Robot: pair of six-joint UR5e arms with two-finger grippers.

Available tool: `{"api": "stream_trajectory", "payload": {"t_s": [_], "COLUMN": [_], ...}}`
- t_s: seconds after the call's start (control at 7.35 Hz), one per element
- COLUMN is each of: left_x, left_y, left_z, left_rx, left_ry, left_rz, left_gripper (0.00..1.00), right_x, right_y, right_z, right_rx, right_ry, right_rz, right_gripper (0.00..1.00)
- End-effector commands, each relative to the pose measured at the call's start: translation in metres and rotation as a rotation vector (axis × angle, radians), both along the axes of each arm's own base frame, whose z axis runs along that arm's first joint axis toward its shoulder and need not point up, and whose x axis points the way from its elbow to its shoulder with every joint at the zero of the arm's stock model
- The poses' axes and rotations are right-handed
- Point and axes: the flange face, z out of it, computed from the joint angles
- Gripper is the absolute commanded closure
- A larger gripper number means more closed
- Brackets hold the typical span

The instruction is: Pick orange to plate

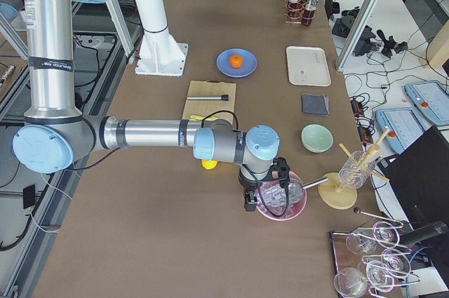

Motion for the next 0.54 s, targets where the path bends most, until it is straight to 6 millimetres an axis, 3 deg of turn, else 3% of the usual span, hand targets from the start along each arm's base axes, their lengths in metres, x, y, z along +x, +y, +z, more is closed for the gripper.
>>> {"api": "stream_trajectory", "payload": {"t_s": [0.0,0.41], "left_x": [-0.0054,-0.0059], "left_y": [0.0078,0.0076], "left_z": [0.0081,0.0097], "left_rx": [-0.015,-0.014], "left_ry": [0.002,-0.005], "left_rz": [0.0,-0.001], "left_gripper": [0.02,0.02], "right_x": [0.009,0.0119], "right_y": [0.0056,0.0034], "right_z": [0.0068,0.0029], "right_rx": [-0.017,-0.008], "right_ry": [0.0,-0.002], "right_rz": [0.023,0.03], "right_gripper": [0.0,0.0]}}
